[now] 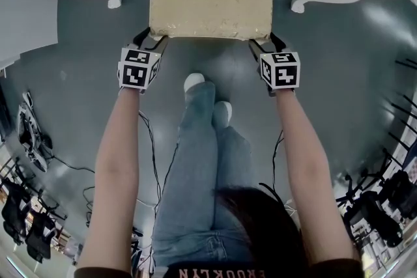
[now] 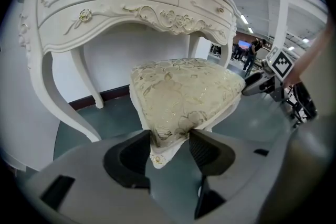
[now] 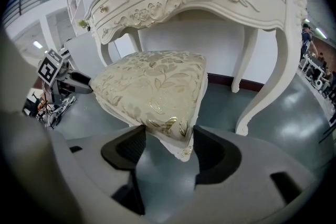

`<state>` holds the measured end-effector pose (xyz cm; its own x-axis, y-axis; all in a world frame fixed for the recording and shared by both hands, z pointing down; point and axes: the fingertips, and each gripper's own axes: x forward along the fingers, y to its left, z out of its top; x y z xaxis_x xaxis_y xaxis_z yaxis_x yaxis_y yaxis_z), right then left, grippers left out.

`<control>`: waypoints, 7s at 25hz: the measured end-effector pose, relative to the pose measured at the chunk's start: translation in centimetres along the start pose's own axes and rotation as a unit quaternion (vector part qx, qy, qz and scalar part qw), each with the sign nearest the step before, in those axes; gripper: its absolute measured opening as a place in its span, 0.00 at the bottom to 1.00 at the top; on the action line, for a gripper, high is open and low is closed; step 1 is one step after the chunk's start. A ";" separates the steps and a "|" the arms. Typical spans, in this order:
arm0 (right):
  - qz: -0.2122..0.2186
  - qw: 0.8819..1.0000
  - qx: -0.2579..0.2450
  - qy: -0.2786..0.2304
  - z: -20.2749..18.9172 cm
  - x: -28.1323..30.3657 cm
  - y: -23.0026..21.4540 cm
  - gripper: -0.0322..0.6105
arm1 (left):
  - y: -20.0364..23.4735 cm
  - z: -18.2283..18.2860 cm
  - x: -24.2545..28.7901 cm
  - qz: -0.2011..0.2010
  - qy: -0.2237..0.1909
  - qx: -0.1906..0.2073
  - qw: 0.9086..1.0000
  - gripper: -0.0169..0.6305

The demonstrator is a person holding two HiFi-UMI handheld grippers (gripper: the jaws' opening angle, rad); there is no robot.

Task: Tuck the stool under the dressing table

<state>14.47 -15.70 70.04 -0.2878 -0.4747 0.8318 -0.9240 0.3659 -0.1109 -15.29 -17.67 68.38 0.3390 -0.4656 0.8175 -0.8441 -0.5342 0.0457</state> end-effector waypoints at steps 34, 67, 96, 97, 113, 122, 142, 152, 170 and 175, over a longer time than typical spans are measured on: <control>-0.051 0.979 -0.032 -0.196 12.2 6.3 -5.0 0.46 | 7.9 10.4 6.1 0.054 -0.178 0.005 0.983 0.37; -0.097 0.907 -0.076 -0.402 20.5 10.9 -8.5 0.44 | 13.3 17.4 10.2 0.118 -0.365 0.026 0.923 0.36; -0.125 0.879 -0.027 -0.459 22.6 12.5 -10.5 0.44 | 14.2 19.1 11.6 0.135 -0.453 0.027 0.881 0.36; -0.128 0.880 -0.032 -0.457 22.6 12.5 -10.4 0.44 | 14.3 19.1 11.6 0.137 -0.451 0.027 0.882 0.36; -0.106 0.871 -0.096 -0.470 19.5 9.2 -7.5 0.46 | 11.3 16.6 9.0 0.110 -0.460 0.017 0.881 0.35; -0.084 0.872 -0.142 -0.461 17.5 6.9 -4.0 0.05 | 8.7 13.6 6.8 0.102 -0.459 -0.005 0.883 0.05; -0.043 0.908 -0.103 -0.405 19.8 0.8 -0.5 0.05 | 5.0 16.6 0.6 0.066 -0.390 -0.023 0.918 0.03; -0.028 0.930 -0.091 -0.356 22.1 -6.8 2.0 0.05 | 2.4 19.8 -7.5 0.048 -0.352 -0.037 0.934 0.03; -0.024 0.933 -0.069 -0.352 30.9 -29.0 6.7 0.05 | 0.3 29.6 -29.5 0.065 -0.363 -0.065 0.927 0.03; -0.029 0.926 -0.077 -0.369 34.2 -35.3 7.2 0.05 | 0.0 33.2 -35.8 0.071 -0.385 -0.062 0.918 0.03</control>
<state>9.38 -23.70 21.27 -0.3841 -0.8941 0.2305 -0.9132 0.4047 0.0480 -13.62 -24.47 20.04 0.3739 -0.9110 0.1738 -0.9274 -0.3666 0.0739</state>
